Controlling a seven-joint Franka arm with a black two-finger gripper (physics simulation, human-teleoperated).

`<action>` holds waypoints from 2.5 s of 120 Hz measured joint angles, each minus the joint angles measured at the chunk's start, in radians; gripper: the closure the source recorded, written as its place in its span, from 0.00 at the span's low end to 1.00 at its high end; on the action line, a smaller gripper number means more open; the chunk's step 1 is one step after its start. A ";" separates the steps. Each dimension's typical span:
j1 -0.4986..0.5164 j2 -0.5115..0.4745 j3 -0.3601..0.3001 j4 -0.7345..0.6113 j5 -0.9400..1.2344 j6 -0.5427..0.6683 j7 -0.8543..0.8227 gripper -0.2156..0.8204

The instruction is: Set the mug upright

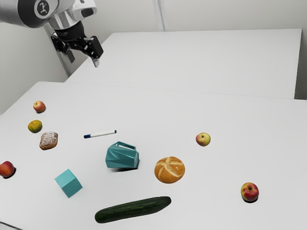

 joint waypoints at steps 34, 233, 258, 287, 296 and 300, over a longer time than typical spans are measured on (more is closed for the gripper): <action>0.049 0.020 0.006 -0.068 -0.036 0.058 -0.009 0.21; 0.308 0.433 0.001 -0.425 -0.883 0.110 0.156 0.21; 0.307 0.433 0.000 -0.423 -0.892 0.114 0.162 0.55; 0.301 0.411 -0.007 -0.402 -0.891 0.111 0.163 0.87; 0.293 0.404 -0.011 -0.401 -0.891 0.112 0.161 0.90; 0.290 0.403 -0.011 -0.400 -0.891 0.113 0.161 0.91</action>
